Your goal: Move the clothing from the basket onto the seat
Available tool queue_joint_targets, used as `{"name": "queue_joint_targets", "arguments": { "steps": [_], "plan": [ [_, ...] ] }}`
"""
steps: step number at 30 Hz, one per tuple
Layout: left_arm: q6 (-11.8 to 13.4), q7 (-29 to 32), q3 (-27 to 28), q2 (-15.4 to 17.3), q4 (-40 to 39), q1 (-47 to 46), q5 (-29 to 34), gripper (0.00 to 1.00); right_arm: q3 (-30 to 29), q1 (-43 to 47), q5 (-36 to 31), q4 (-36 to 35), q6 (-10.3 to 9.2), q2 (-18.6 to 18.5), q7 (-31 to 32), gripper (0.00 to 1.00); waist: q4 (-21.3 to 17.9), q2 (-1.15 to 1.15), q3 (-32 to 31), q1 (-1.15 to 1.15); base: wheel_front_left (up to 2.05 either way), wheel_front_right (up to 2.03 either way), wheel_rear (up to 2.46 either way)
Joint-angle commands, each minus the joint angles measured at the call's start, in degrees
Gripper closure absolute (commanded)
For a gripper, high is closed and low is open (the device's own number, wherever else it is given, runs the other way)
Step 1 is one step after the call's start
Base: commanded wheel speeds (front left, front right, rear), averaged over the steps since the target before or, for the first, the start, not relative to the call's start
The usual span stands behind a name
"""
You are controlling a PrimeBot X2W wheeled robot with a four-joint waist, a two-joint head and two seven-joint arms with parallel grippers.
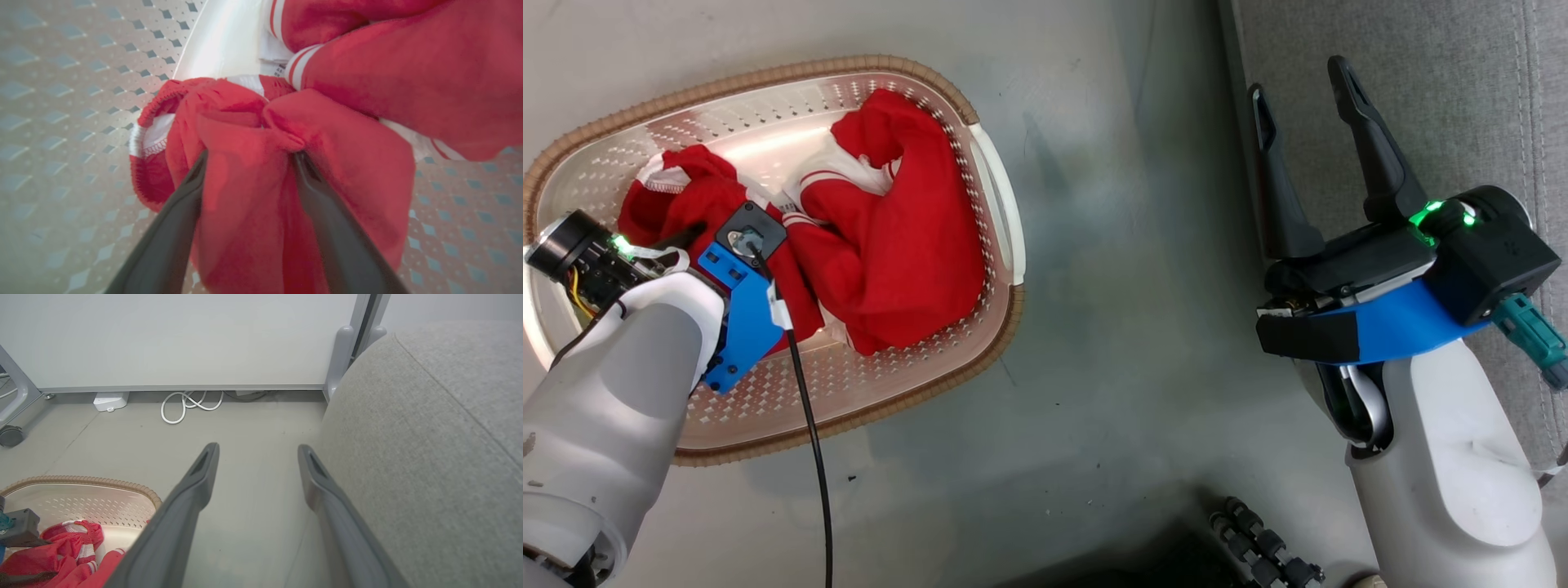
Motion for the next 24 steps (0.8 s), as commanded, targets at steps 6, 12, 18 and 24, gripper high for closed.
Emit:
{"name": "queue_joint_targets", "arguments": {
  "steps": [6, 12, 18, 24],
  "plan": [
    [0.0, 0.7, -2.9, 0.6, -0.1, -1.5, -1.7, 1.00, 0.0, -1.5, 0.6, -0.2, 0.03, -0.2, -0.2, 0.00, 0.0, 0.00, 0.4, -0.01, 0.00, 0.00, 0.00],
    [0.0, 0.9, -4.3, 0.5, -0.4, -1.5, -3.6, 1.00, -0.4, -1.0, 0.1, -0.1, 0.03, -0.2, -0.2, 0.00, 0.4, 0.00, 0.0, -0.01, 0.00, 0.00, 0.00],
    [0.0, -1.0, -4.7, -1.0, -1.3, -0.8, -6.5, 1.00, -1.2, -0.4, -0.9, 0.5, 0.03, -0.2, -0.2, 0.00, 2.0, 0.00, -1.4, -0.01, 0.00, 0.00, 0.00],
    [0.0, -3.3, -5.4, -3.3, -2.1, 0.0, -9.1, 1.00, -1.6, -0.5, -2.0, 1.0, 0.03, -0.2, -0.2, 0.00, 3.8, 0.00, -3.8, -0.01, 0.00, 0.00, 0.00]
  ]
}}
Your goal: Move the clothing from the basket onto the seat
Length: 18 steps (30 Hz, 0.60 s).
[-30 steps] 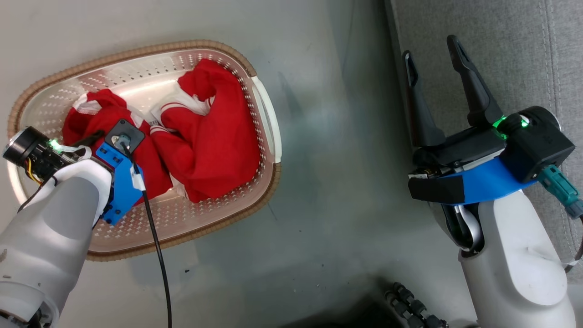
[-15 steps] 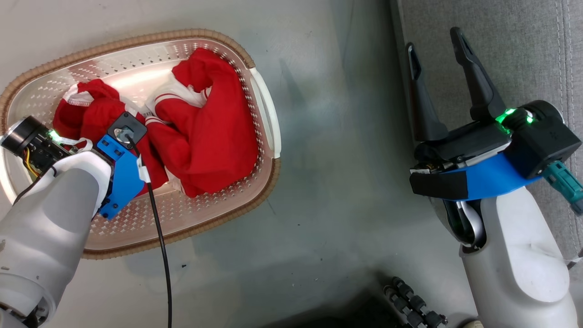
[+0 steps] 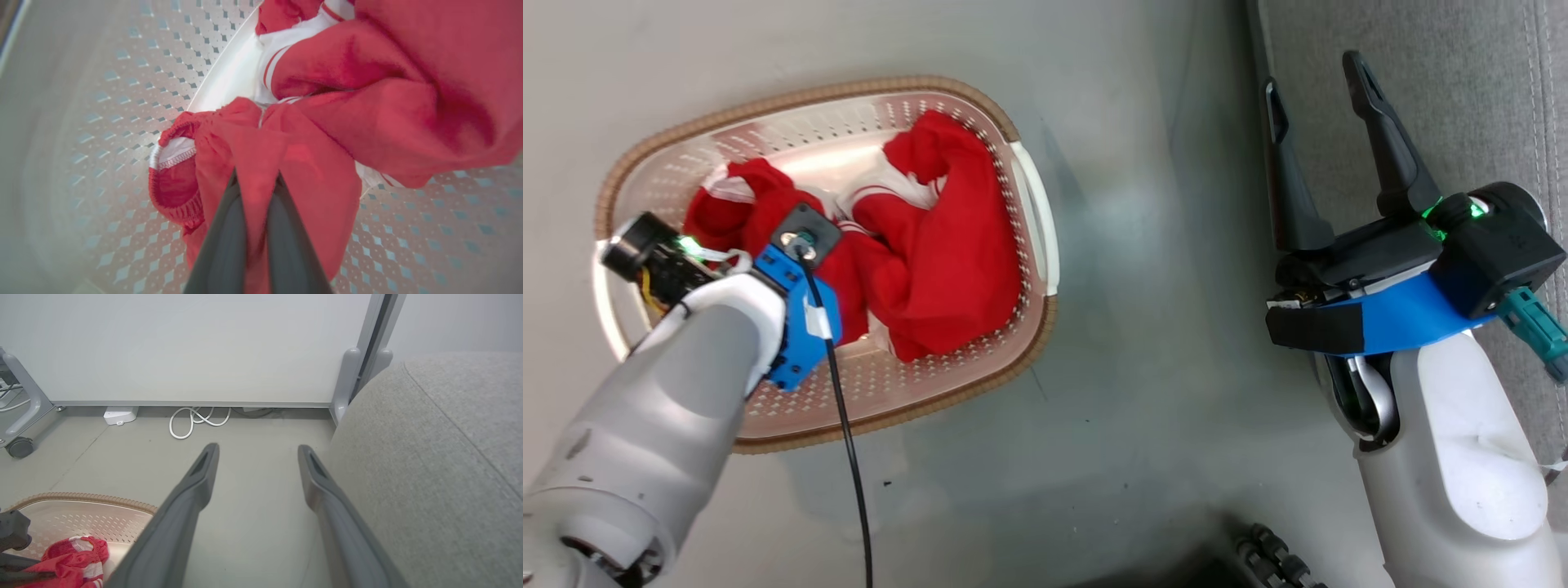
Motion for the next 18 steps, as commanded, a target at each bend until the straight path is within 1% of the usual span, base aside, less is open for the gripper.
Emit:
{"name": "queue_joint_targets", "arguments": {
  "steps": [1, 12, 18],
  "plan": [
    [0.0, -0.8, -0.2, -0.6, -0.5, 0.3, -0.8, 1.00, -0.3, 0.1, -0.7, 0.2, 0.03, -0.2, -0.2, 0.00, 1.0, 0.00, -1.4, 0.00, 0.00, 0.00, 0.00],
    [0.0, -8.7, -1.7, -5.3, -2.5, 3.3, -4.6, 1.00, -1.6, 3.0, -3.4, 1.7, 0.03, -0.2, -0.2, 0.00, 5.7, 0.00, -9.6, 0.00, 0.00, 0.00, 0.00],
    [0.0, -12.6, -1.0, -7.7, -3.4, 5.2, -7.7, 1.00, -2.3, 5.0, -4.8, 2.7, 0.03, -0.2, -0.2, 0.00, 8.4, 0.00, -14.2, 0.00, 0.00, 0.00, 0.00]
  ]
}}
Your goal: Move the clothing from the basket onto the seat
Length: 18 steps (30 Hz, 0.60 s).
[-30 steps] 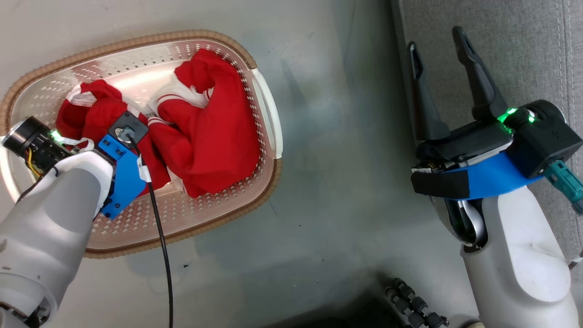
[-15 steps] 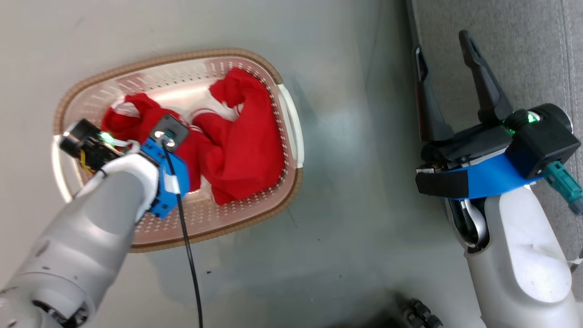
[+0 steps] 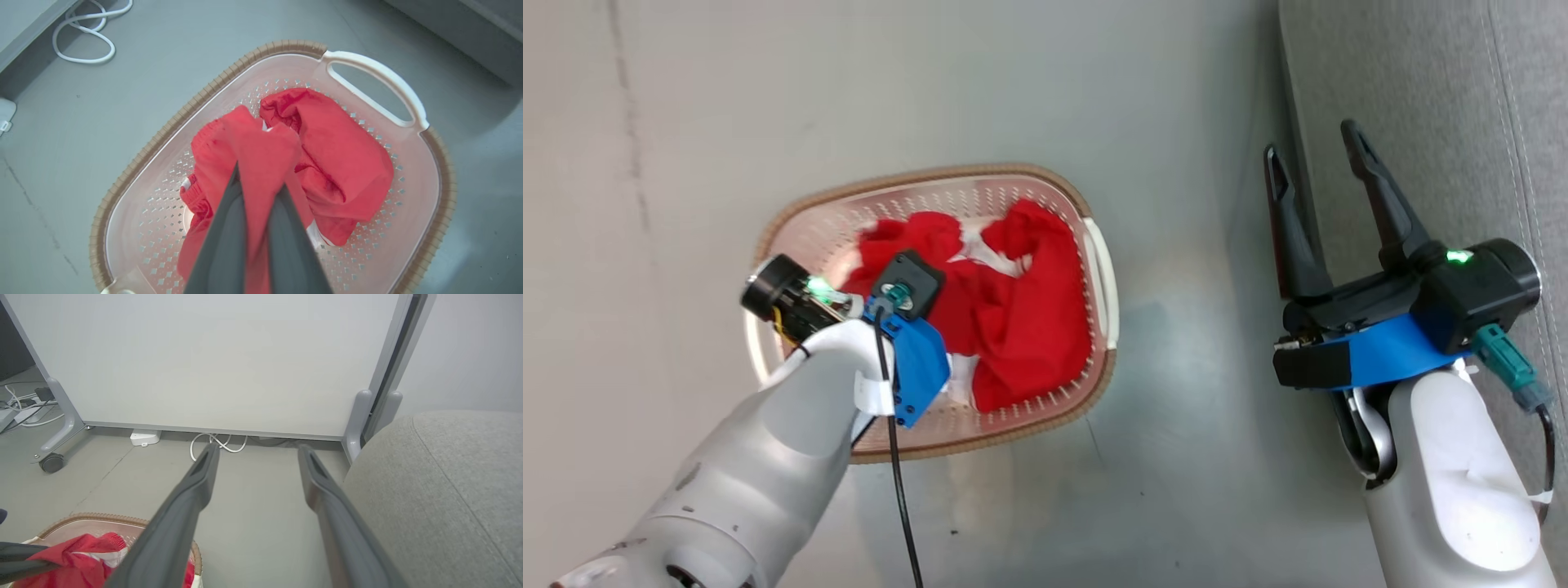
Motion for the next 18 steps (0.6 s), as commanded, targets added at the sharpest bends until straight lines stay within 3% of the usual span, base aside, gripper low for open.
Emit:
{"name": "queue_joint_targets", "arguments": {
  "steps": [1, 8, 18],
  "plan": [
    [0.0, -1.0, 0.1, -0.2, -0.3, 0.4, -0.3, 1.00, -0.3, 1.0, -0.6, 0.3, 0.03, -0.2, -0.2, 0.00, 2.4, 0.00, -3.1, 0.00, 0.00, 0.00, 0.00],
    [0.0, -2.4, 2.0, -1.8, -2.7, 1.7, -2.4, 1.00, -0.9, 3.6, -0.9, 1.2, 0.03, -0.8, -0.2, 0.00, 4.7, 0.00, -8.4, 0.00, 0.00, 0.00, 0.00],
    [2.4, -2.4, 9.9, -0.9, -15.6, 5.2, 0.2, 1.00, -1.4, 7.6, -0.9, 2.0, 0.03, -1.1, -0.2, 0.00, 6.0, 0.00, -15.8, 0.00, 0.00, 0.00, 0.00]
  ]
}}
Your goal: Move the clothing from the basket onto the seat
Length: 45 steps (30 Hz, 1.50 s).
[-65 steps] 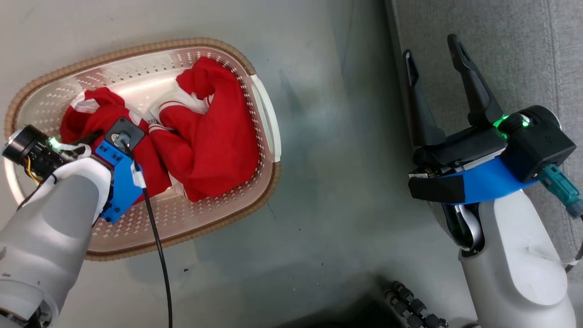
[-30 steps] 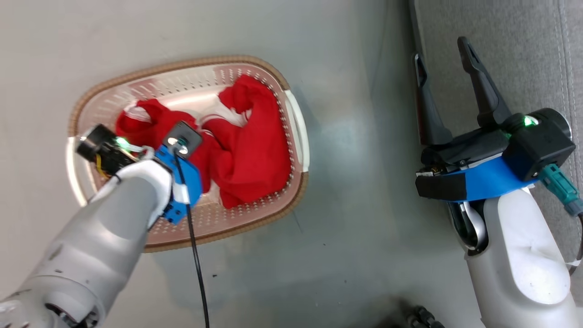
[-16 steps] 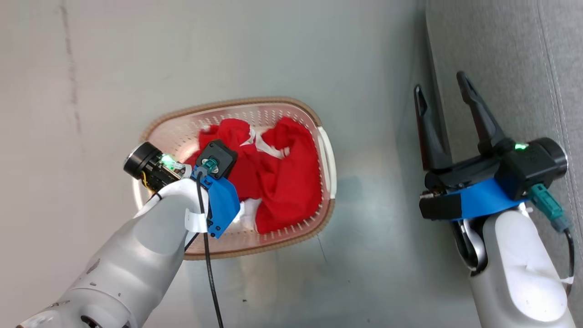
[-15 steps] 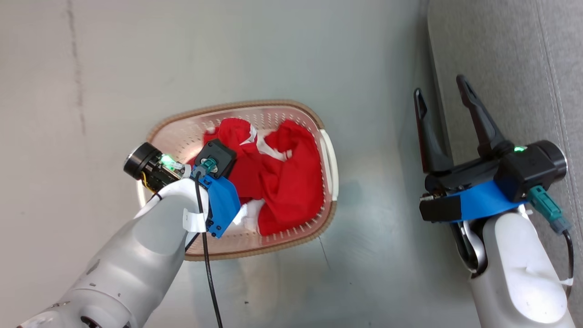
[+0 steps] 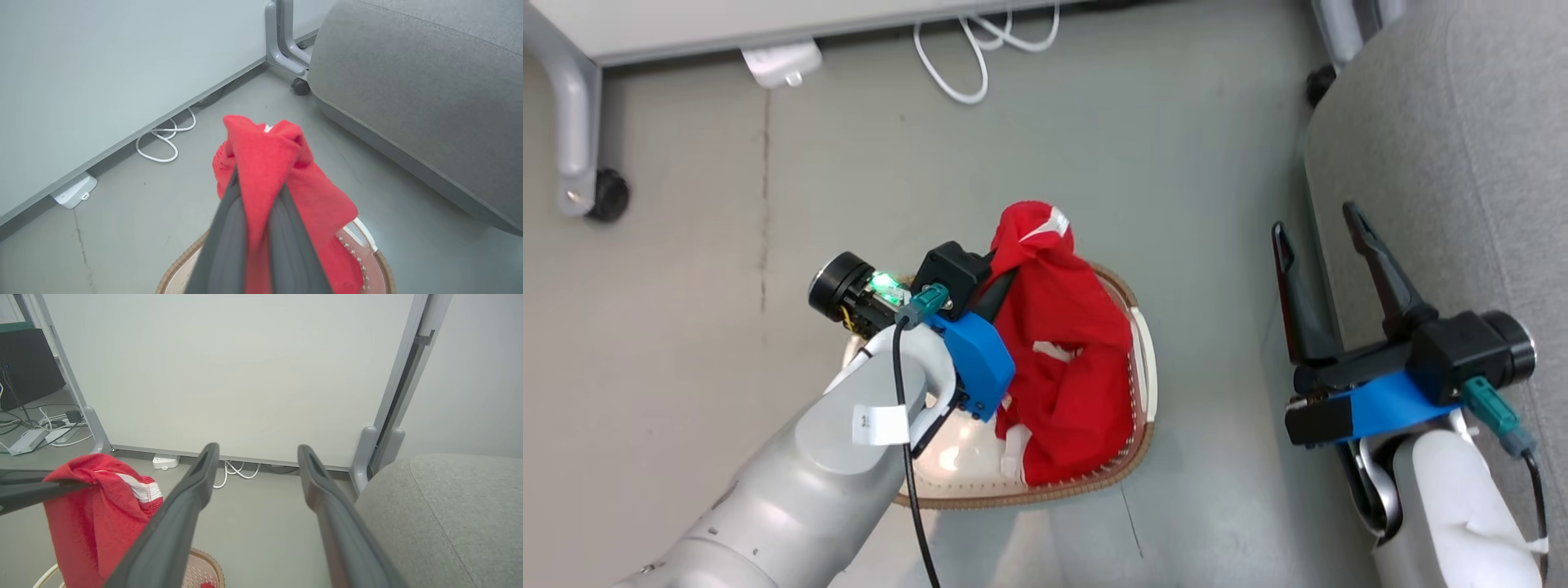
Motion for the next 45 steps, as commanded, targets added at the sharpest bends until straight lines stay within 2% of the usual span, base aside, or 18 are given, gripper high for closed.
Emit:
{"name": "queue_joint_targets", "arguments": {
  "steps": [1, 11, 20, 37, 45],
  "plan": [
    [0.6, -0.3, 1.5, 0.3, -2.0, 1.2, 0.9, 1.00, -0.2, 1.6, -0.1, 0.3, 0.03, -0.3, -0.2, 0.00, 0.5, 0.00, -2.6, 0.01, 0.00, 0.00, 0.00],
    [1.9, -0.3, 8.0, -0.6, -11.2, 3.0, 4.5, 1.00, -1.1, 5.7, 0.4, 1.1, 0.03, -0.3, -0.2, 0.00, 0.9, 0.00, -8.5, 0.01, 0.00, 0.00, 0.00],
    [1.9, -0.3, 10.7, -1.9, -16.0, 2.9, 7.0, 1.00, -1.5, 9.0, 0.3, 1.6, 0.03, 0.0, -0.2, 0.00, 0.7, 0.00, -13.7, 0.01, 0.00, 0.00, 0.00],
    [1.2, -0.3, 12.5, -2.7, -16.9, 2.4, 7.8, 1.00, -1.7, 12.0, 0.2, 1.8, 0.03, 0.4, -0.2, 0.00, 1.2, 0.00, -18.1, 0.01, 0.00, 0.00, 0.00],
    [1.1, -0.3, 12.7, -2.8, -16.8, 3.0, 8.0, 1.00, 2.0, 9.1, 0.1, 0.2, 0.03, -0.9, -0.2, 0.00, 1.5, 0.00, -18.3, 0.01, 0.00, 0.00, 0.00]
  ]
}}
